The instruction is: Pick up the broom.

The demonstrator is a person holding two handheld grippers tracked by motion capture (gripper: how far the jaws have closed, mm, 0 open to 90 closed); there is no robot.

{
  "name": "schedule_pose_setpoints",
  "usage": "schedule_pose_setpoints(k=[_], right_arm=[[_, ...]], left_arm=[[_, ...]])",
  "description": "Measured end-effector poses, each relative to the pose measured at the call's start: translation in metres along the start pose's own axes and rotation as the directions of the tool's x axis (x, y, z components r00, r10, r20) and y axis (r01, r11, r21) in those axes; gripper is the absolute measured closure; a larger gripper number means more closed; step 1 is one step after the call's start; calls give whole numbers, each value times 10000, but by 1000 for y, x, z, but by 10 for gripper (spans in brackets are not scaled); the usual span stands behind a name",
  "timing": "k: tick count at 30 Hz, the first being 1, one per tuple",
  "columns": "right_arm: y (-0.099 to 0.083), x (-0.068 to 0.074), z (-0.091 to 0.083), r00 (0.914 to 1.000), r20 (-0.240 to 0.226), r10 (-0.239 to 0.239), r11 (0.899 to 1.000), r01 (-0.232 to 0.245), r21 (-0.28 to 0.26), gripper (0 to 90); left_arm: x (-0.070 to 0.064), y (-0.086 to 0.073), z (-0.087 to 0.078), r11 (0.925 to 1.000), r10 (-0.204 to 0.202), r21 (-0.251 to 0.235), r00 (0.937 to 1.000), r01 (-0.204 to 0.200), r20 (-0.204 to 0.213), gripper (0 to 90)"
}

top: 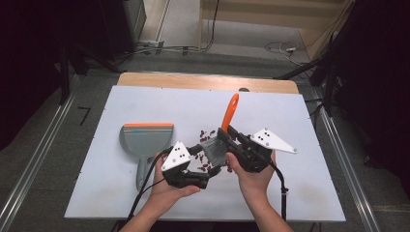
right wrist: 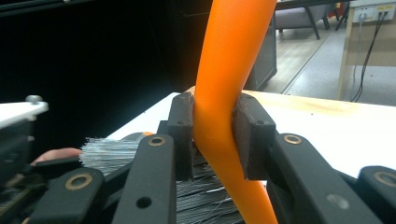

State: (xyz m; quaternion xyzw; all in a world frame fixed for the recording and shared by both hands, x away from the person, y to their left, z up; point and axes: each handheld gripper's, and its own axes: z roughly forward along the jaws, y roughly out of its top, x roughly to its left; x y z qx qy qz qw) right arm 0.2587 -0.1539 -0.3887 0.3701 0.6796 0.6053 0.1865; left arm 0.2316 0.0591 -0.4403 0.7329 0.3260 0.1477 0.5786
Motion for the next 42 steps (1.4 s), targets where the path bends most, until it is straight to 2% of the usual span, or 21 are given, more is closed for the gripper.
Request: schedule_pose_setpoints(k=[3, 7, 11, 16, 19, 21, 24, 27, 28, 29, 30, 31, 32, 33, 34, 37, 38, 39, 40, 41, 42], right_arm=[[-1, 8, 0, 9999, -86, -57, 10000, 56, -40, 687], [-2, 14, 1, 9999, -127, 31, 10000, -32, -65, 687], [-1, 15, 0, 9999, -96, -37, 9999, 36, -116, 687], [-3, 12, 1, 9996, -262, 123, 9999, -124, -21, 684], [1, 6, 3, 9964, -844, 67, 9995, -40, 314, 660], [5, -1, 2, 9905, -1372, -107, 9992, 158, 361, 576], [9, -15, 0, 9723, -2321, -254, 9990, 330, 286, 524], [8, -22, -1, 9620, -2687, -478, 9981, 565, 248, 517], [6, -29, 1, 9462, -3131, -813, 9959, 897, 126, 511], [6, -29, 1, 9462, -3131, -813, 9959, 897, 126, 511], [4, -32, 3, 9382, -3329, -943, 9947, 1022, 64, 512], [3, -35, 6, 9209, -3755, -1049, 9921, 1233, 253, 517], [3, -36, 7, 9150, -3898, -1044, 9895, 1350, 519, 517], [2, -36, 8, 9091, -4042, -1012, 9874, 1414, 707, 513], [1, -36, 9, 9026, -4207, -914, 9861, 1410, 882, 495], [-1, -36, 11, 8919, -4453, -787, 9843, 1402, 1069, 455], [-2, -36, 12, 8700, -4888, -645, 9852, 1336, 1077, 455], [-3, -35, 12, 8569, -5122, -584, 9858, 1305, 1060, 455], [-4, -35, 12, 8456, -5313, -515, 9862, 1269, 1065, 462], [-4, -35, 12, 8456, -5313, -515, 9862, 1269, 1065, 462], [-6, -35, 13, 8185, -5725, -485, 9863, 1299, 1021, 480]], left_arm=[[0, -1, 3, 9995, -212, 210, 9995, 217, -248, 299], [-2, -2, 5, 9998, 55, 207, 9990, -46, -436, 525], [3, -2, 5, 9994, -133, 329, 9996, 125, 239, 763], [8, -1, 3, 9985, -82, 539, 9986, 53, 526, 844], [13, 0, 0, 9979, -121, 645, 9962, 65, 868, 852], [20, 3, -6, 9979, -11, 644, 9943, -58, 1065, 853], [29, 4, -13, 9978, 101, 635, 9926, -179, 1212, 854], [35, 5, -18, 9985, 31, 544, 9892, -112, 1462, 854], [38, 5, -20, 9988, 17, 475, 9874, -93, 1585, 854], [40, 6, -22, 9989, 37, 457, 9862, -114, 1656, 854], [42, 7, -24, 9988, 80, 459, 9855, -160, 1694, 854], [44, 8, -26, 9989, 106, 441, 9838, -188, 1791, 854], [49, 9, -29, 9991, 110, 370, 9762, -195, 2168, 854], [49, 9, -29, 9991, 110, 370, 9762, -195, 2168, 854], [52, 9, -32, 9995, 121, 245, 9652, -191, 2611, 854], [53, 9, -34, 9992, 272, 192, 9545, -344, 2968, 854], [52, 9, -34, 9988, 379, 176, 9473, -459, 3181, 854], [49, 9, -34, 9974, 581, 183, 9327, -691, 3561, 854], [48, 9, -33, 9965, 682, 201, 9264, -814, 3704, 854], [48, 9, -33, 9965, 682, 201, 9264, -814, 3704, 854], [46, 8, -32, 9943, 835, 274, 9136, -1028, 3980, 855]])
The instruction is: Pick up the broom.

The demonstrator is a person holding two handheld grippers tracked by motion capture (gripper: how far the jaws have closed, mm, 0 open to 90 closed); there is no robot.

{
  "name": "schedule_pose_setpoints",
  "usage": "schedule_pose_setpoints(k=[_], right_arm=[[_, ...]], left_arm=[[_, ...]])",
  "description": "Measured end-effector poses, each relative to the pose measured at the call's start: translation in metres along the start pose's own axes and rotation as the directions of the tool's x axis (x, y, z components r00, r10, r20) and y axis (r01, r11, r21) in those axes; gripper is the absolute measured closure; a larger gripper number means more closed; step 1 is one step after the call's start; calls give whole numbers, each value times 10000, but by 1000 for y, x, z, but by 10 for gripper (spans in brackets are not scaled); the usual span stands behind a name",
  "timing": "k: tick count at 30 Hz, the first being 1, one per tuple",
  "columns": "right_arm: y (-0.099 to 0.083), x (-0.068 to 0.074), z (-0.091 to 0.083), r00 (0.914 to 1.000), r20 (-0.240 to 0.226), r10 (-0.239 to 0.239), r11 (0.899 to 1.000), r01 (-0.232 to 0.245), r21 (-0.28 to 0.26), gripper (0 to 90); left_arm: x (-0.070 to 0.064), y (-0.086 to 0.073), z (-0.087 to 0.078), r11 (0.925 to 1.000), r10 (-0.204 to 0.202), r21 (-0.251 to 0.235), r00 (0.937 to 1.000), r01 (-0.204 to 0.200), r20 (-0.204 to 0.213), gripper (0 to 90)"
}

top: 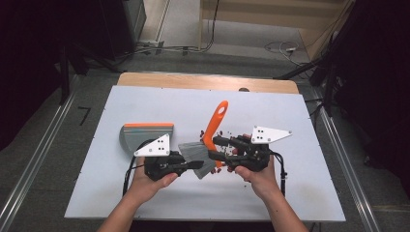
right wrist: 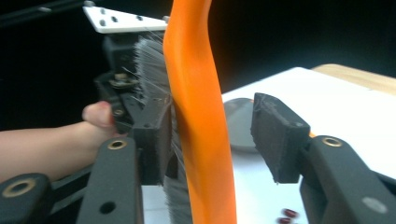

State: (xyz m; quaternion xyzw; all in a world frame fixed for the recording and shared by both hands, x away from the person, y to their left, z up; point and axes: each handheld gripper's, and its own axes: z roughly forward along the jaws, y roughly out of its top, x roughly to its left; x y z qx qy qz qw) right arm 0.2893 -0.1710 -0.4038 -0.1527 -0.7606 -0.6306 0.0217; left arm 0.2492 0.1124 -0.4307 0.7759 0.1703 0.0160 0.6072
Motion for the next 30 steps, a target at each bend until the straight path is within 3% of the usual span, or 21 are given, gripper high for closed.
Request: schedule_pose_setpoints(k=[4, 9, 11, 13, 17, 18, 20, 21, 23, 24, 26, 27, 28, 30], right_arm=[[-4, -5, 2, 9934, -1086, 358, 9993, -361, -1, 528], [-8, -9, 5, 9808, -1856, 597, 9982, -573, 180, 577], [-8, -9, 6, 9737, -2191, 628, 9980, -586, 257, 656], [-8, -9, 6, 9727, -2226, 656, 9977, -605, 299, 676], [-4, -6, 4, 9820, -1757, 699, 9962, -594, 642, 685], [-3, -6, 4, 9853, -1585, 638, 9959, -527, 732, 686], [-1, -4, 3, 9899, -1291, 587, 9951, -477, 868, 686], [1, -4, 1, 9928, -1080, 521, 9948, -421, 931, 687], [3, -3, -1, 9958, -812, 432, 9943, -349, 1009, 686], [5, -3, -5, 9988, -303, 388, 9929, -352, 1141, 687], [7, -4, -7, 9990, -110, 427, 9920, -411, 1197, 686], [9, -4, -10, 9987, 286, 432, 9901, -466, 1326, 686], [9, -4, -10, 9987, 286, 432, 9901, -466, 1326, 686], [12, -2, -12, 9965, 825, 120, 9856, -257, 1673, 686]], left_arm=[[-2, -1, 3, 9999, 128, 68, 9994, -130, 306, 854], [-2, -1, 5, 9998, 168, 128, 9984, -175, 545, 854], [-3, -2, 7, 9997, 152, 193, 9982, -163, 589, 855], [-3, -2, 7, 9997, 112, 215, 9971, -128, 747, 855], [-2, -3, 8, 9997, 154, 207, 9987, -164, 483, 806], [-3, -3, 8, 9996, 132, 250, 9997, -137, 192, 772], [-3, -3, 7, 9997, 37, 245, 9999, -40, 151, 664], [-2, -4, 5, 9995, -147, 289, 9997, 152, -190, 582], [-1, -5, 2, 9994, -201, 268, 9993, 209, -300, 511], [1, -7, -5, 9993, -352, 109, 9971, 360, -672, 470], [2, -8, -9, 9992, -405, 10, 9960, 407, -802, 449], [3, -9, -13, 9988, -494, -74, 9947, 489, -904, 427], [4, -9, -17, 9984, -555, -140, 9929, 543, -1049, 427], [4, -11, -26, 9980, -614, -241, 9858, 583, -1561, 317]])
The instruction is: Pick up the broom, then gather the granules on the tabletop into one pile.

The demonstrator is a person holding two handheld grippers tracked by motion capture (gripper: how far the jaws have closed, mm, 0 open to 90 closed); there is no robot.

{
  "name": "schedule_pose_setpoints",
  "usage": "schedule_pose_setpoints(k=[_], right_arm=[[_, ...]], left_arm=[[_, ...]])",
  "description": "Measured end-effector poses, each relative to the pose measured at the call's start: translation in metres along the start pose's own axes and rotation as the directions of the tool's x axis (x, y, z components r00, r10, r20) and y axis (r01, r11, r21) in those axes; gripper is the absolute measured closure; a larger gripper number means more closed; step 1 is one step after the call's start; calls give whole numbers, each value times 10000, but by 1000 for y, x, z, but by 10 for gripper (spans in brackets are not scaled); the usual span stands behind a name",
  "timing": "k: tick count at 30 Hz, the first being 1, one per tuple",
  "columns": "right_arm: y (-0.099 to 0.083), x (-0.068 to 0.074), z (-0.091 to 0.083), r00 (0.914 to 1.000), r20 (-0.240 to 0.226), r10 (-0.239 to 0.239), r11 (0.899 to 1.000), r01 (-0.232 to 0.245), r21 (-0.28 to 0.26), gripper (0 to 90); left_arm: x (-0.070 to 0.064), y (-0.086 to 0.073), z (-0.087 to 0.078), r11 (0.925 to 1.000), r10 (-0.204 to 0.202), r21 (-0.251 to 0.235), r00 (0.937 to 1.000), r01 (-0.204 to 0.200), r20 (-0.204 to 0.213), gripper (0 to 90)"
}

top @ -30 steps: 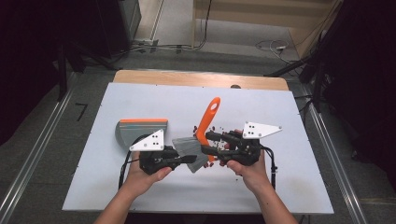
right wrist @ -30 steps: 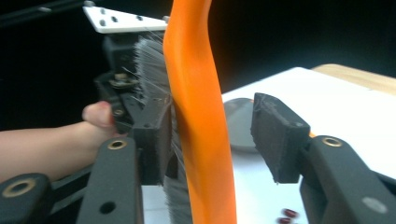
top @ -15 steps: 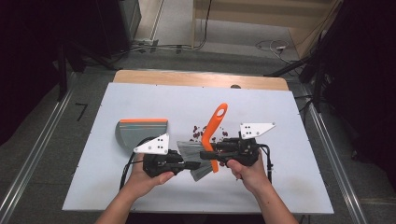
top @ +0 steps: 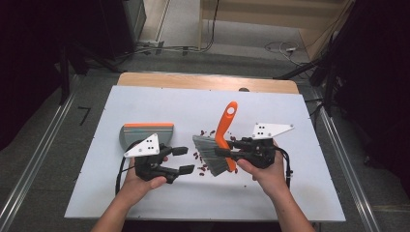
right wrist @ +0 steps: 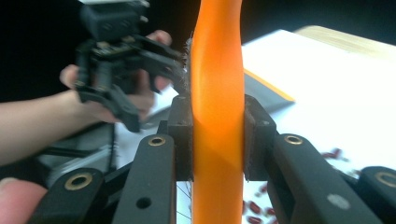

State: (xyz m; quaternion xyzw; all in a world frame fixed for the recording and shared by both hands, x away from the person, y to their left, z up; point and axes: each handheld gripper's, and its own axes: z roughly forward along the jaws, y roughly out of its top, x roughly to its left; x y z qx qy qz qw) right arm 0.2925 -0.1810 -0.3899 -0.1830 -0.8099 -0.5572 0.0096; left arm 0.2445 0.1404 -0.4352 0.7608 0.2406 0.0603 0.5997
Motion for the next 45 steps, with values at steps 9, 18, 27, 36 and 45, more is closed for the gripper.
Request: schedule_pose_setpoints(k=[9, 18, 27, 36, 45], right_arm=[[3, 2, -6, 9925, 1210, -150, 9962, 44, 875, 686], [2, -3, -15, 9884, 1272, -826, 9650, 474, 2578, 685], [-18, -13, -22, 9945, 706, -773, 9011, 393, 4319, 685], [-37, -13, -2, 9935, -131, -1135, 8106, 1002, 5770, 685], [-43, -23, 17, 9845, -595, -1651, 7995, 1689, 5765, 687]], left_arm=[[8, -4, -19, 9996, -238, -184, 9969, 225, -749, 15], [16, -7, -32, 9985, -405, -414, 9933, 362, -1082, 0], [19, -9, -34, 9983, -503, -370, 9907, 460, -1267, 0], [18, -9, -33, 9982, -525, -341, 9903, 484, -1289, 0], [19, -12, -30, 9983, -561, -230, 9899, 535, -1300, 0]])
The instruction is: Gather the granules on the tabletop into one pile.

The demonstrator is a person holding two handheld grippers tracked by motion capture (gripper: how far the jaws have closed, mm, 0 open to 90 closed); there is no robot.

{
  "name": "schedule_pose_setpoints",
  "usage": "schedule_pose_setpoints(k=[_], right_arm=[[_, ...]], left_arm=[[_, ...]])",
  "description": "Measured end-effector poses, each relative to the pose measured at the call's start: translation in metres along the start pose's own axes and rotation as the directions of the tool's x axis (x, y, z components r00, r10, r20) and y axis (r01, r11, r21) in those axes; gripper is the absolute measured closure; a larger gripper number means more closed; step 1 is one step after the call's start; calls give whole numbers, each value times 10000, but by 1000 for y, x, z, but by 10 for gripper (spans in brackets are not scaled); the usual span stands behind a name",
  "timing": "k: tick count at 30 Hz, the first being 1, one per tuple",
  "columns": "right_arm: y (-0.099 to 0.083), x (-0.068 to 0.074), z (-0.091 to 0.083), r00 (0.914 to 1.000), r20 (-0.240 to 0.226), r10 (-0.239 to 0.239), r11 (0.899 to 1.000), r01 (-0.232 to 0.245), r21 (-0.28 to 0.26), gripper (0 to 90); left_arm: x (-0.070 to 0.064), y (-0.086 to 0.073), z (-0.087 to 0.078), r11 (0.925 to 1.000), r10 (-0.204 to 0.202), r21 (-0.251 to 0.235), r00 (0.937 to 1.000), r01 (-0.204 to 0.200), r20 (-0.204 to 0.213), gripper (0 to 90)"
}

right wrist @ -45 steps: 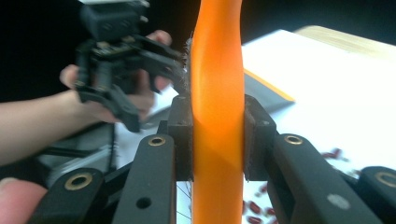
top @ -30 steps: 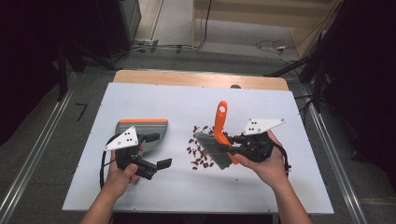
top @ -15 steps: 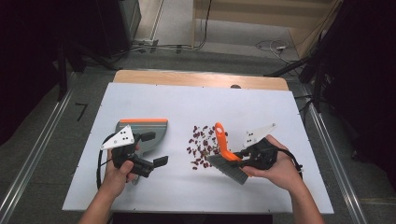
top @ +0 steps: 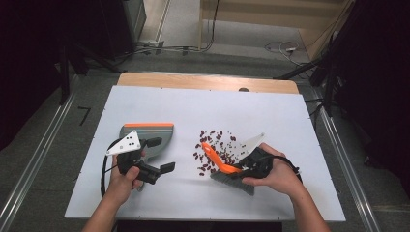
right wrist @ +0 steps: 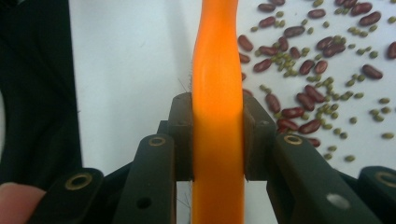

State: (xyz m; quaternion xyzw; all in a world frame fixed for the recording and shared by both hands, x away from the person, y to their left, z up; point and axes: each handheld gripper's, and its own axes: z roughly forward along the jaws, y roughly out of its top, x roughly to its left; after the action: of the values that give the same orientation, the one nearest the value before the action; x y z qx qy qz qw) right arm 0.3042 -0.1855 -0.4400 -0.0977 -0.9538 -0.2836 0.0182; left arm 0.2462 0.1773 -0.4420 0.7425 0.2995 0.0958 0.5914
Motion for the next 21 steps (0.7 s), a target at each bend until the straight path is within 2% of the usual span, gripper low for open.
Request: schedule_pose_setpoints(k=[8, 14, 17, 21], right_arm=[[9, -16, 11, 9999, 155, -61, 9998, 64, -210, 687], [17, -23, 10, 9965, 833, 69, 9989, -30, -472, 688], [22, -25, 11, 9944, 1057, -2, 9981, 67, -610, 688], [23, -28, 8, 9943, 1040, 219, 9954, -120, -947, 688]], left_arm=[[0, 0, 0, 10000, -77, -14, 10000, 77, -38, 0], [-1, -1, 0, 10000, -71, -11, 10000, 71, -24, 0], [-1, -1, 0, 10000, -77, -8, 10000, 77, -41, 0], [0, -1, -1, 10000, -70, -32, 10000, 69, -61, 0]])
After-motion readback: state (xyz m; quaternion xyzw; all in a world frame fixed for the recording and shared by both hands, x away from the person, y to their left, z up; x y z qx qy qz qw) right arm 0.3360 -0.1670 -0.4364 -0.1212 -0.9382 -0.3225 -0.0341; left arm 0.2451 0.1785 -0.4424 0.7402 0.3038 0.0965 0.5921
